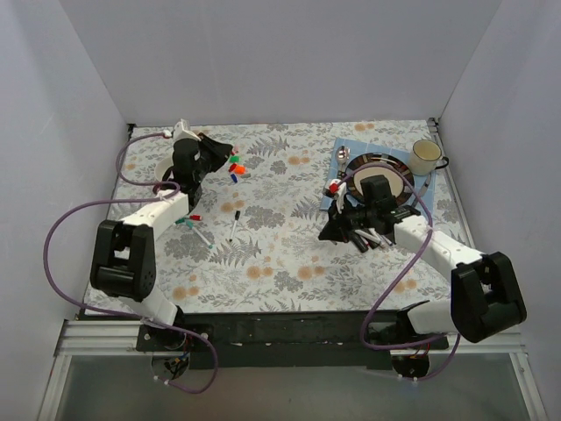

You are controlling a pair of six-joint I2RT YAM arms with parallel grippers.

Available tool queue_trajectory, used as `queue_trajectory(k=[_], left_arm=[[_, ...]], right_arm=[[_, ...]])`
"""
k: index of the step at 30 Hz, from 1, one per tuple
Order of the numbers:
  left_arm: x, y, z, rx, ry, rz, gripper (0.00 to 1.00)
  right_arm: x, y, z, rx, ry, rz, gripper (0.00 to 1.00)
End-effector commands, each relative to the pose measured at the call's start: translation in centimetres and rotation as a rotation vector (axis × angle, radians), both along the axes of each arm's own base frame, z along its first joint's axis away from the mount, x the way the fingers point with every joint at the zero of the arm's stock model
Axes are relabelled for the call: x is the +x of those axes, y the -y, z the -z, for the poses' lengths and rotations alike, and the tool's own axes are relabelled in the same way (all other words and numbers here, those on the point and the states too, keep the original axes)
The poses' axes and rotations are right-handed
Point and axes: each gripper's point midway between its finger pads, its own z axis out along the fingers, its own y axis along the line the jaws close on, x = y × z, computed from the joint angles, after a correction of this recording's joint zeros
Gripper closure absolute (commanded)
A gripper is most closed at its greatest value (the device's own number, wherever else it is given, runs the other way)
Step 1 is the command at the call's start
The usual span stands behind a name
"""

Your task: Open the pen caps

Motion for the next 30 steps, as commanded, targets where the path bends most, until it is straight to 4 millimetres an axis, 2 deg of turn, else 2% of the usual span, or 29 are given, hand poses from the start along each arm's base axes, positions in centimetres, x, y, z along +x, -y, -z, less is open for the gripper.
queue_trajectory(k=[1, 3, 5, 6, 8, 10, 11, 16, 19, 24, 30], left_arm=[[0.7, 0.1, 5.9, 0.043, -0.19, 0.103, 1.0], [1.2, -0.4, 7.1, 0.07, -0.223, 0.096, 1.0], [1.4, -0.9, 9.5, 0.116, -0.28, 0.088, 1.0], [1.9, -1.2, 9.8, 0.136, -0.287, 0.074, 1.0], [2.0, -1.7, 12.2, 0.186, -0.352, 0.066, 0.99], [2.4, -1.8, 12.9, 0.207, -0.373, 0.066, 0.99], [2.3, -1.9, 14.1, 0.22, -0.4, 0.072, 0.99], [2.6, -2.5, 15.5, 0.258, -0.435, 0.056, 0.96], [2.7, -2.7, 16.4, 0.284, -0.468, 0.057, 0.91], [3.6, -2.9, 17.1, 0.308, -0.494, 0.058, 0.89], [4.0, -3.1, 17.5, 0.321, -0.507, 0.055, 0.7]], right_arm=[[1.6, 1.5, -3.0, -0.024, 0.179, -0.019, 0.99], [1.9, 2.0, -3.1, -0.028, 0.188, 0.002, 0.99], [2.1, 2.3, -3.2, -0.036, 0.192, 0.017, 0.99], [2.3, 2.5, -3.1, -0.039, 0.191, 0.024, 0.99], [2.5, 2.6, -2.8, -0.047, 0.182, 0.029, 0.99], [2.6, 2.6, -2.6, -0.055, 0.173, 0.03, 0.99], [2.6, 2.6, -2.5, -0.056, 0.17, 0.03, 0.99], [2.8, 2.8, -2.3, -0.067, 0.169, 0.038, 0.99], [3.2, 3.2, -1.8, -0.091, 0.168, 0.057, 0.99], [4.2, 4.5, -0.8, -0.171, 0.17, 0.108, 0.99], [6.0, 7.7, 1.0, -0.321, 0.193, 0.205, 0.99]])
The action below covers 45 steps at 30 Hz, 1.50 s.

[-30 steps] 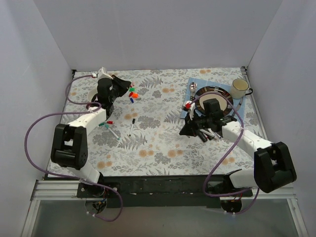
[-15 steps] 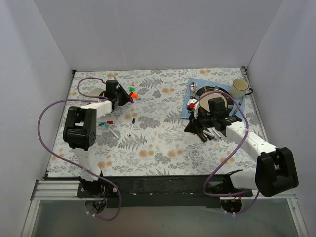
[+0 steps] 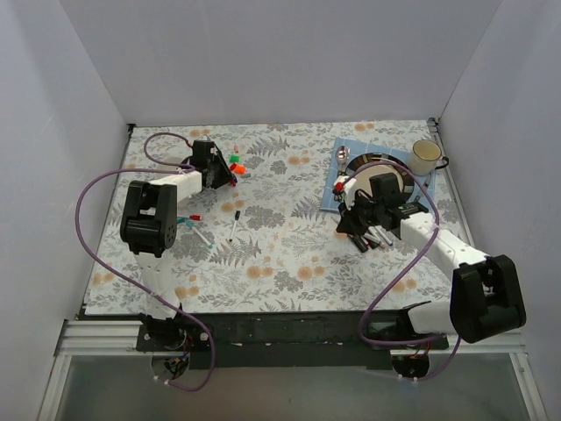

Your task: Open the pen caps

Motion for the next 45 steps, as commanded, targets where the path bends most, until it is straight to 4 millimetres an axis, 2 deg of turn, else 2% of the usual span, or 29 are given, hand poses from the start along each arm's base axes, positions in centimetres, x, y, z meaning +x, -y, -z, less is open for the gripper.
queue_trajectory(k=[1, 4, 7, 8, 10, 11, 12, 13, 14, 15, 16, 17, 18, 19, 21, 22, 23, 24, 25, 26, 31, 37, 45], left_arm=[[0.9, -0.6, -1.4, 0.026, 0.023, -0.003, 0.68], [1.0, -0.6, -1.9, 0.021, 0.031, -0.001, 0.66], [1.1, -0.6, -3.4, 0.019, 0.061, 0.011, 0.62], [1.1, -0.5, -4.8, 0.022, 0.091, 0.025, 0.6], [0.6, -0.3, -6.0, 0.016, 0.105, 0.051, 0.53], [0.3, -0.1, -8.0, 0.01, 0.146, 0.068, 0.5], [-0.1, 0.0, -8.9, 0.007, 0.162, 0.083, 0.44], [-0.7, 0.5, -10.0, -0.008, 0.182, 0.109, 0.41], [-1.7, 0.5, -9.9, -0.01, 0.18, 0.123, 0.38], [-2.5, 0.5, -12.8, -0.019, 0.241, 0.132, 0.32], [-3.2, 0.9, -13.6, -0.034, 0.264, 0.158, 0.29], [-4.5, 0.9, -13.1, -0.039, 0.26, 0.176, 0.26], [-5.6, 1.0, -15.5, -0.046, 0.319, 0.196, 0.23], [-6.4, 1.1, -16.1, -0.049, 0.341, 0.21, 0.19], [-8.5, 1.3, -16.2, -0.061, 0.35, 0.243, 0.12], [-9.6, 1.2, -18.2, -0.063, 0.399, 0.247, 0.05], [-10.4, 1.2, -18.3, -0.062, 0.41, 0.257, 0.02], [-11.3, 1.0, -17.5, -0.058, 0.4, 0.263, 0.02], [-12.2, 0.8, -18.6, -0.05, 0.438, 0.265, 0.02], [-12.7, 0.7, -18.5, -0.047, 0.436, 0.265, 0.02], [-15.0, 0.2, -16.7, -0.017, 0.387, 0.287, 0.02], [-15.8, 0.2, -16.9, -0.015, 0.4, 0.302, 0.02], [-16.8, 0.6, -15.4, -0.04, 0.357, 0.326, 0.02]], right_arm=[[2.6, 2.6, 0.0, -0.117, 0.06, 0.087, 0.99], [3.0, 3.8, 0.6, -0.141, 0.037, 0.119, 0.99], [3.3, 5.1, 1.1, -0.169, 0.024, 0.154, 0.99], [3.5, 5.7, 1.3, -0.184, 0.021, 0.172, 0.99], [3.3, 6.4, 2.1, -0.203, -0.006, 0.183, 0.99], [3.3, 6.7, 2.2, -0.21, -0.012, 0.189, 0.99], [3.3, 7.0, 2.7, -0.223, -0.024, 0.191, 0.99], [3.4, 7.4, 2.9, -0.245, -0.022, 0.197, 0.98], [3.4, 7.8, 3.1, -0.261, -0.026, 0.205, 0.98], [3.3, 8.2, 3.5, -0.276, -0.035, 0.211, 0.97], [3.5, 8.6, 3.7, -0.296, -0.032, 0.217, 0.96], [3.5, 9.1, 3.8, -0.307, -0.037, 0.228, 0.95], [3.6, 9.2, 4.0, -0.312, -0.039, 0.228, 0.94], [3.7, 9.4, 4.1, -0.315, -0.044, 0.23, 0.92], [3.5, 9.5, 4.5, -0.323, -0.062, 0.224, 0.9], [3.5, 9.6, 4.6, -0.327, -0.065, 0.223, 0.87], [3.6, 9.7, 4.6, -0.331, -0.065, 0.222, 0.85], [3.6, 9.9, 4.8, -0.335, -0.072, 0.227, 0.83], [3.5, 9.9, 4.9, -0.339, -0.077, 0.226, 0.8], [3.5, 10.0, 5.0, -0.339, -0.079, 0.23, 0.79], [3.4, 10.4, 5.2, -0.34, -0.095, 0.235, 0.76], [3.5, 10.6, 4.7, -0.32, -0.089, 0.238, 0.71], [3.7, 11.0, 3.7, -0.3, -0.066, 0.254, 0.64]])
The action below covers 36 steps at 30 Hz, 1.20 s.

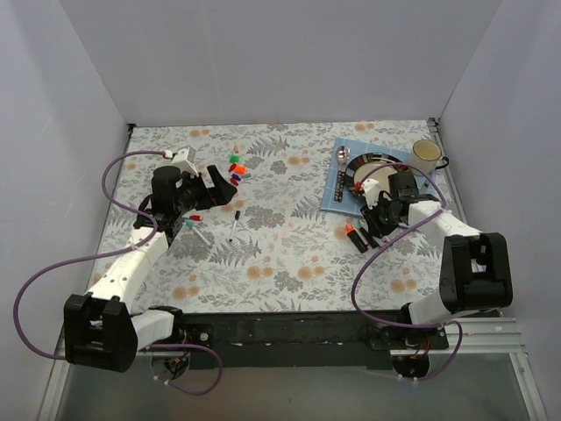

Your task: Open the pen caps

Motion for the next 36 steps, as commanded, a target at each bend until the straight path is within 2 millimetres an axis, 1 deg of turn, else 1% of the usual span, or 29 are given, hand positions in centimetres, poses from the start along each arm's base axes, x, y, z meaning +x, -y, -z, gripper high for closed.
queue_trajectory(k=[1, 4, 5, 8, 10, 12, 13, 14, 15, 16, 17, 18, 19, 20, 21, 22, 23, 24, 25, 26, 27, 28, 29, 30, 31, 32, 33, 35, 36], left_arm=[[-1.1, 0.1, -0.2, -0.002, 0.009, 0.032, 0.02], [-1.8, 0.5, 0.7, -0.01, -0.02, 0.057, 0.02], [-1.9, 0.6, 0.9, -0.013, -0.024, 0.062, 0.02], [-2.5, 0.8, 2.1, -0.018, -0.064, 0.079, 0.02], [-3.0, 0.9, 3.2, -0.007, -0.101, 0.073, 0.04], [-3.3, 1.2, 4.7, 0.036, -0.155, 0.056, 0.09], [-3.2, 1.5, 4.9, 0.05, -0.166, 0.056, 0.1], [-3.2, 1.6, 5.3, 0.072, -0.18, 0.053, 0.12], [-3.5, 2.0, 6.8, 0.112, -0.233, 0.06, 0.14], [-2.9, 1.8, 6.9, 0.152, -0.232, 0.033, 0.16], [-2.6, 1.9, 7.3, 0.182, -0.247, 0.031, 0.19], [-2.9, 2.1, 8.9, 0.23, -0.295, 0.048, 0.25], [-1.8, 1.9, 8.5, 0.269, -0.286, 0.022, 0.26], [-1.4, 1.9, 8.9, 0.303, -0.299, 0.018, 0.28], [-1.7, 2.2, 10.6, 0.363, -0.349, 0.042, 0.29], [-0.9, 1.4, 11.0, 0.426, -0.349, -0.001, 0.31], [-0.1, 1.7, 10.6, 0.448, -0.341, -0.002, 0.33], [0.0, 1.4, 11.3, 0.485, -0.368, -0.003, 0.36], [0.2, 1.2, 12.5, 0.514, -0.403, -0.001, 0.4], [1.1, 1.1, 12.3, 0.529, -0.396, -0.018, 0.41], [1.3, 1.1, 12.6, 0.542, -0.405, -0.017, 0.45], [1.4, 1.1, 13.5, 0.558, -0.426, -0.005, 0.48], [1.8, 1.3, 13.5, 0.559, -0.428, -0.002, 0.5], [2.4, 1.7, 13.1, 0.558, -0.422, 0.004, 0.52], [2.6, 1.9, 13.9, 0.567, -0.443, 0.016, 0.55], [2.6, 1.8, 14.2, 0.574, -0.46, 0.02, 0.62], [3.2, 2.1, 13.9, 0.574, -0.455, 0.022, 0.63], [3.1, 2.2, 14.7, 0.589, -0.484, 0.034, 0.64], [3.1, 2.3, 14.8, 0.595, -0.487, 0.036, 0.65]], right_arm=[[1.1, -0.1, -2.2, 0.022, 0.059, -0.01, 0.63], [1.1, -0.2, -2.5, 0.024, 0.065, -0.013, 0.61], [1.1, -0.2, -2.6, 0.026, 0.071, -0.012, 0.59], [1.3, -0.2, -3.3, 0.03, 0.094, -0.014, 0.58], [1.2, -0.5, -3.7, 0.043, 0.103, -0.027, 0.56], [1.2, -0.8, -4.6, 0.06, 0.13, -0.039, 0.56], [1.0, -1.3, -4.9, 0.085, 0.137, -0.061, 0.56], [0.9, -1.7, -5.8, 0.104, 0.16, -0.078, 0.56], [0.7, -2.0, -6.2, 0.122, 0.171, -0.095, 0.56], [0.3, -2.8, -6.6, 0.161, 0.179, -0.132, 0.55], [0.1, -3.2, -7.5, 0.181, 0.207, -0.154, 0.55], [-0.1, -3.6, -7.9, 0.2, 0.221, -0.176, 0.55], [-0.5, -4.2, -8.6, 0.229, 0.245, -0.206, 0.55], [-0.6, -4.5, -9.0, 0.24, 0.262, -0.219, 0.55], [-0.7, -4.7, -9.3, 0.249, 0.271, -0.23, 0.55], [-1.0, -5.1, -9.5, 0.267, 0.279, -0.251, 0.55], [-1.2, -5.2, -9.9, 0.273, 0.293, -0.258, 0.55], [-1.2, -5.4, -10.0, 0.28, 0.3, -0.265, 0.55], [-1.4, -5.7, -10.2, 0.293, 0.303, -0.275, 0.56], [-1.5, -5.7, -10.2, 0.296, 0.303, -0.278, 0.56], [-1.6, -5.8, -10.4, 0.3, 0.305, -0.283, 0.56], [-1.7, -5.9, -10.4, 0.304, 0.303, -0.287, 0.56], [-1.7, -6.0, -10.4, 0.306, 0.303, -0.289, 0.56], [-1.7, -6.1, -10.3, 0.307, 0.301, -0.294, 0.56], [-1.8, -6.2, -10.4, 0.309, 0.298, -0.296, 0.56], [-1.9, -6.3, -10.4, 0.31, 0.297, -0.3, 0.56], [-2.0, -6.4, -10.4, 0.313, 0.297, -0.303, 0.56], [-2.1, -6.5, -10.6, 0.316, 0.304, -0.309, 0.56], [-2.1, -6.5, -10.6, 0.316, 0.303, -0.311, 0.56]])
